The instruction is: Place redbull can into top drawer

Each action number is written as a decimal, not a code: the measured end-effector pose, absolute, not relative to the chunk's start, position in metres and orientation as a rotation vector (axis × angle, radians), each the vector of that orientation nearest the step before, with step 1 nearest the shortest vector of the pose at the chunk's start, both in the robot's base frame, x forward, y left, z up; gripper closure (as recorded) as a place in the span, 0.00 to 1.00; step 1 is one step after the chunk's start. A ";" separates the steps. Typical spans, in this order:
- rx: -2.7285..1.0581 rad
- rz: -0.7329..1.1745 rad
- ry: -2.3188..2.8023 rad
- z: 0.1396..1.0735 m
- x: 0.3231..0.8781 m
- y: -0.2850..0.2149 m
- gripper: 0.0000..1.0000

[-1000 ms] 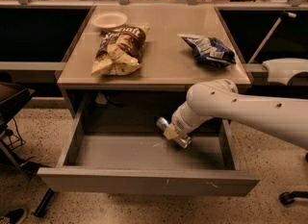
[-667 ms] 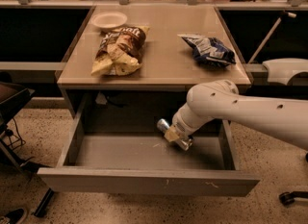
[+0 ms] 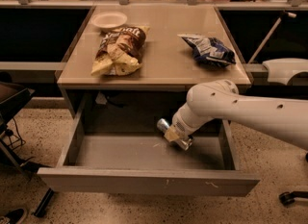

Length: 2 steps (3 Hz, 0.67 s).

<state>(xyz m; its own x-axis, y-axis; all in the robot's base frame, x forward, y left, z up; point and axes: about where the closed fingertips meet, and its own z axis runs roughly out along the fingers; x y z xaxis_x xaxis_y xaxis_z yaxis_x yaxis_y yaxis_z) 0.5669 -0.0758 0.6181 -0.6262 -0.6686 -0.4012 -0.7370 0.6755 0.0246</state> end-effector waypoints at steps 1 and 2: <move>-1.106 0.264 2.530 0.618 0.567 -0.076 0.35; -1.106 0.264 2.530 0.618 0.567 -0.076 0.11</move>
Offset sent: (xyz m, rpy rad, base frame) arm 0.0000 0.0000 0.0000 0.0000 0.0000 0.0000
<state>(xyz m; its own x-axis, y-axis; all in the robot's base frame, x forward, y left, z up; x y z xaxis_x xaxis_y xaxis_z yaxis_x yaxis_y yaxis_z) 0.5669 -0.0758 0.6181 -0.6261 -0.6686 -0.4012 -0.7370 0.6754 0.0246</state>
